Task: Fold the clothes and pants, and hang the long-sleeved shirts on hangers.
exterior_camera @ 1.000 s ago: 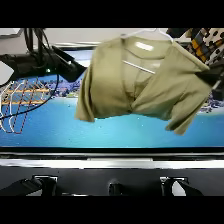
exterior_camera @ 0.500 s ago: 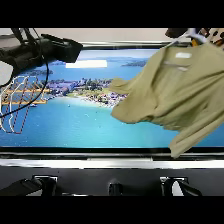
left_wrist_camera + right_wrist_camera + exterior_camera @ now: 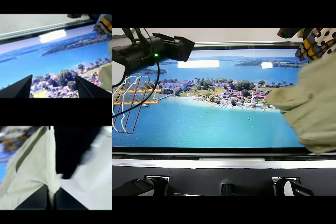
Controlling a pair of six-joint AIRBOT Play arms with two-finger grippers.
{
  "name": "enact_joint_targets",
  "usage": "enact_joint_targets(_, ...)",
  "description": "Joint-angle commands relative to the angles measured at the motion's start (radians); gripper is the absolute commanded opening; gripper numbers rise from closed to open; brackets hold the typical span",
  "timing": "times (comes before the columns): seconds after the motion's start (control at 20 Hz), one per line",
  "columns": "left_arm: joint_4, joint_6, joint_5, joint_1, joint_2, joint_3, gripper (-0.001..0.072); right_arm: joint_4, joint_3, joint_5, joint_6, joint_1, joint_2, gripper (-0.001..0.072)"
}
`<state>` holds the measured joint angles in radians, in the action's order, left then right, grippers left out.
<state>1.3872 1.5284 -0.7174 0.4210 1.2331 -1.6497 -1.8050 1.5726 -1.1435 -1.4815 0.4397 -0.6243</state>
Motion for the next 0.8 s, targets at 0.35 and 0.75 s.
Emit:
enact_joint_targets(0.35,0.001,0.002,0.002,0.001,0.000,0.000,0.0611,-0.636,0.002,0.242,-0.468,0.000,-0.089,0.0027)
enact_joint_targets(0.75,0.000,0.003,0.001,0.001,0.005,0.000,0.0610,-0.695,0.201,0.418,-0.515,0.000,-0.267,0.0027)
